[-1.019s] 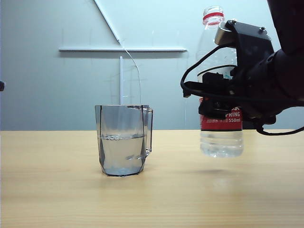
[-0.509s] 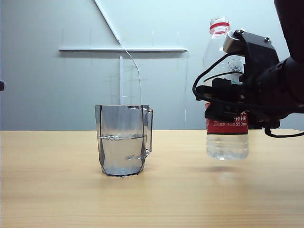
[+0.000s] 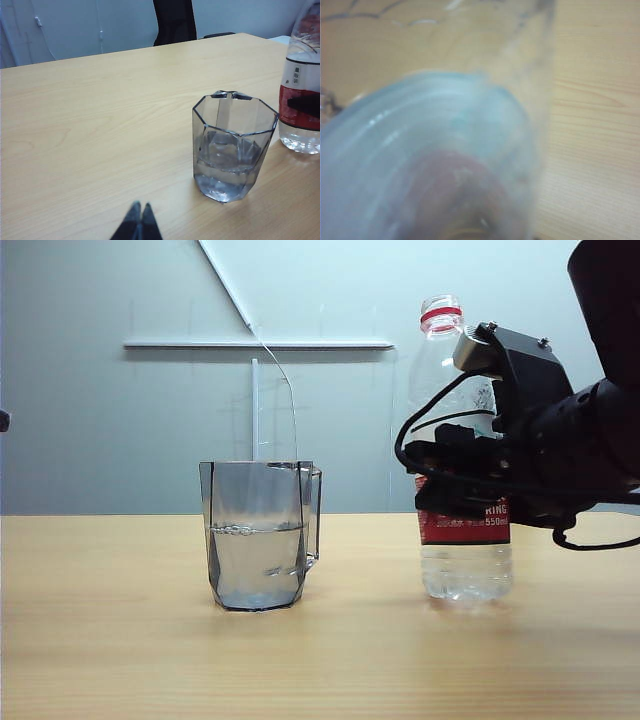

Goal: Pick up the mineral water bottle on the table and pour water into the mug until it's half full.

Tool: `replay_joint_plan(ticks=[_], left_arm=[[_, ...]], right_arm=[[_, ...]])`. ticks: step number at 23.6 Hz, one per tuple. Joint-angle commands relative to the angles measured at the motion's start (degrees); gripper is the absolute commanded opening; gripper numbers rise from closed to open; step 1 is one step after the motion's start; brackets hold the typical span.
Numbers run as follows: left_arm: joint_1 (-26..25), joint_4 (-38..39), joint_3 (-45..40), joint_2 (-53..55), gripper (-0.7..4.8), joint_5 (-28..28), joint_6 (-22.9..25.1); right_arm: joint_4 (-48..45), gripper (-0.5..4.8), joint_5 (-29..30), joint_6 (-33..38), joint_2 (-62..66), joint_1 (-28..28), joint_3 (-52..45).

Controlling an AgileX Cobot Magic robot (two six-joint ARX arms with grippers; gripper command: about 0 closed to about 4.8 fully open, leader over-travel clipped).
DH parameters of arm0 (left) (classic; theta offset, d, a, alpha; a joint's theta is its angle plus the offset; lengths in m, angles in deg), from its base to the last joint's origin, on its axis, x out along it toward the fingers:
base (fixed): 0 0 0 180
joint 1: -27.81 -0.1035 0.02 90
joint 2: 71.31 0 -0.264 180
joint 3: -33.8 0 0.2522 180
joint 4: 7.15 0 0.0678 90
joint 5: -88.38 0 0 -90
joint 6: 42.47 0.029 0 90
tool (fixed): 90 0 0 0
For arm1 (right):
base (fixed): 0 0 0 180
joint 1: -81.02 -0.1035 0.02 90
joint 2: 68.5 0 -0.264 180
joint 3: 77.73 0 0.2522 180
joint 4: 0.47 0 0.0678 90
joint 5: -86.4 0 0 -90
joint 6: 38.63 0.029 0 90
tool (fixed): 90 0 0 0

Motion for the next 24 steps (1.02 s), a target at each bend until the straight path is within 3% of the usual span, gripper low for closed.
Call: replay_joint_plan(ticks=[1,6,7,10,14,24], left_arm=[[0.02,-0.76,0.13,0.09,-0.02,-0.09,-0.17],[0.02,-0.76,0.13,0.09,-0.02,-0.09,-0.17],[0.02,-0.76,0.13,0.09,-0.02,-0.09,-0.17],[0.02,-0.76,0.13,0.09,-0.02,-0.09,-0.17],[0.02,-0.76,0.13,0.09,-0.02,-0.09,-0.17],[0.00,-0.76,0.13,0.09,-0.02,-0.09,-0.17]], right_arm=[[-1.68,2.68,0.17,0.02,-0.33,-0.20,-1.09],[-4.09,2.80,0.17,0.57,-0.35,-0.20,-4.44],[-4.92,2.96,0.17,0.96,-0.35,-0.20,-5.16],[-7.85,4.21,0.20,1.57,-0.35,-0.22,-7.21],[-10.12,4.71,0.17,1.55,-0.35,-0.20,-8.76],[-11.78,4.79,0.17,2.99,-0.37,-0.26,-9.16]])
